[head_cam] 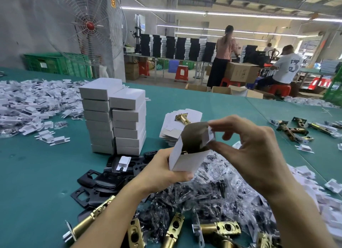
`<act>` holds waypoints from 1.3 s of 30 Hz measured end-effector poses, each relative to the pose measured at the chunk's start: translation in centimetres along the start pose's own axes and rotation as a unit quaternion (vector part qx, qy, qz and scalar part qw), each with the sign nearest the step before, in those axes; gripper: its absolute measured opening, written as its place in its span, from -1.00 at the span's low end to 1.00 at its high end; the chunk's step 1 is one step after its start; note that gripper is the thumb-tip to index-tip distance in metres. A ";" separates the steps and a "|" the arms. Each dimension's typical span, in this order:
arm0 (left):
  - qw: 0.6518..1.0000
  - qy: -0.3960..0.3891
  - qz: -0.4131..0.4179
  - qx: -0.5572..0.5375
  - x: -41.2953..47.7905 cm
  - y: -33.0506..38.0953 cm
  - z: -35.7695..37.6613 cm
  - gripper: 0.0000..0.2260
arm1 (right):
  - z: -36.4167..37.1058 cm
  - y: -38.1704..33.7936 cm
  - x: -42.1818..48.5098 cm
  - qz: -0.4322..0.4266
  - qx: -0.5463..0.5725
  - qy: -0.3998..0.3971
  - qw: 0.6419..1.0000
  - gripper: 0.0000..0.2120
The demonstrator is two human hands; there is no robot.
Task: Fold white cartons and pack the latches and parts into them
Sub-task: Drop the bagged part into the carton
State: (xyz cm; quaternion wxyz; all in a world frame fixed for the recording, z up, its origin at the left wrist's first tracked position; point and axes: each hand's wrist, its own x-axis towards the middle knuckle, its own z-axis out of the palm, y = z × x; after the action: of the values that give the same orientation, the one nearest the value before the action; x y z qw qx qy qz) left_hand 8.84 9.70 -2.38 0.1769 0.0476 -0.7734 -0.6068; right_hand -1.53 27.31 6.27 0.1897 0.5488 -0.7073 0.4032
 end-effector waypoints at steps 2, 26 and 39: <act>1.000 0.002 0.001 0.003 0.0 -0.2 0.0 -0.78 | 0.3 0.4 -0.1 0.009 -0.013 -0.021 1.000 -0.57; 0.955 0.291 0.026 -0.054 0.7 1.8 -2.2 -0.79 | 3.3 1.5 0.8 0.169 -0.111 -0.321 0.925 -0.87; 0.918 0.396 0.010 -0.031 1.1 1.5 -4.8 -0.75 | 16.8 -0.9 3.5 -0.058 -0.160 -0.436 0.883 -0.62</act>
State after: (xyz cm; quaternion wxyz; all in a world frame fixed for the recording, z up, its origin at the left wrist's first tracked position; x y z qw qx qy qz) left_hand 9.63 5.31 0.25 0.4767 0.2706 -0.6213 -0.5600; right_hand 1.13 12.02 -1.03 -0.0297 0.6714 -0.7405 -0.0076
